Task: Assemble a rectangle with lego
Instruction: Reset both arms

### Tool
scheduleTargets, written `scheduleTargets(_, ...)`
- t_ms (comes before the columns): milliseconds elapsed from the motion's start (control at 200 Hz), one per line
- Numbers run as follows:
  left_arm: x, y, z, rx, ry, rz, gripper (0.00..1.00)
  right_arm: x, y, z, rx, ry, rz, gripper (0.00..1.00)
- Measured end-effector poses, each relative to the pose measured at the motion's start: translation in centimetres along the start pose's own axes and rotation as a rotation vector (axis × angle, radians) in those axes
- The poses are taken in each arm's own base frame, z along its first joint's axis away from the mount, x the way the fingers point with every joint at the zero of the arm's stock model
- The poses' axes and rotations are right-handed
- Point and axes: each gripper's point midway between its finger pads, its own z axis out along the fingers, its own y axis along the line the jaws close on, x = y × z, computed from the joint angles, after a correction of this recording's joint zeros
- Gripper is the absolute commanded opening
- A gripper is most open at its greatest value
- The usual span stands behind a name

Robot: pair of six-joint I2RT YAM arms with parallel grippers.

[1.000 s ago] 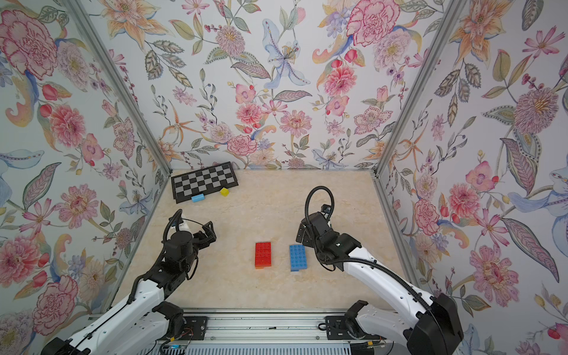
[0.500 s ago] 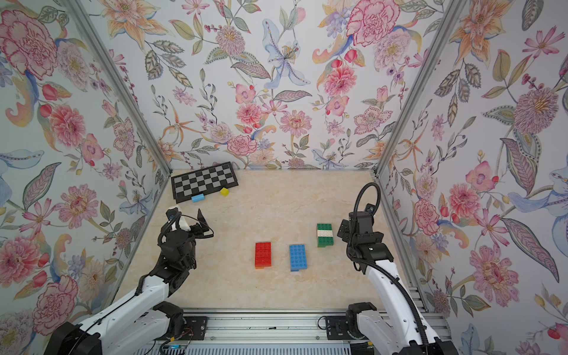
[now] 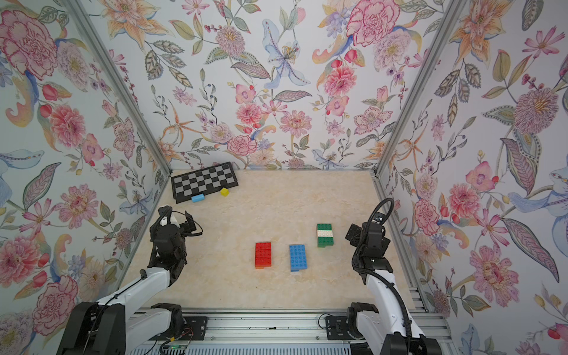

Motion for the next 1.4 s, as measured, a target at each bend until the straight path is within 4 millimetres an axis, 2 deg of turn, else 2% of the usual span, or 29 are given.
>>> scheduleTargets(100, 0.8, -0.2, 0.5, 0.017, 0.020, 0.011, 0.99, 0.5, 0.4, 0.4, -0.032, -0.046, -0.018, 1.00)
scheduleTargets(345, 1.6, -0.6, 1.6, 0.051, 0.015, 0.027, 0.99, -0.2, 1.1, 0.9, -0.080, -0.178, -0.047, 1.00)
scheduleTargets(575, 3.8, -1.7, 1.7, 0.119, 0.020, 0.056, 0.99, 1.4, 1.9, 2.0, -0.130, -0.201, -0.087, 1.00)
scheduleTargets(706, 3.1, -2.1, 1.7, 0.142, -0.014, 0.063, 0.99, 1.7, 2.6, 2.0, -0.164, -0.224, -0.112, 1.00)
scheduleTargets(856, 2.6, -2.5, 1.7, 0.162, -0.043, 0.085, 0.99, 1.1, 4.1, 1.9, -0.219, -0.270, -0.142, 1.00)
scheduleTargets(1091, 1.4, -2.4, 1.3, 0.161, -0.119, 0.112, 0.99, 1.7, 6.3, 2.4, -0.289, -0.270, -0.204, 1.00)
scheduleTargets(1401, 3.3, -3.0, 1.8, 0.182, -0.101, 0.157, 0.99, 2.0, 7.8, 3.2, -0.345, -0.291, -0.248, 1.00)
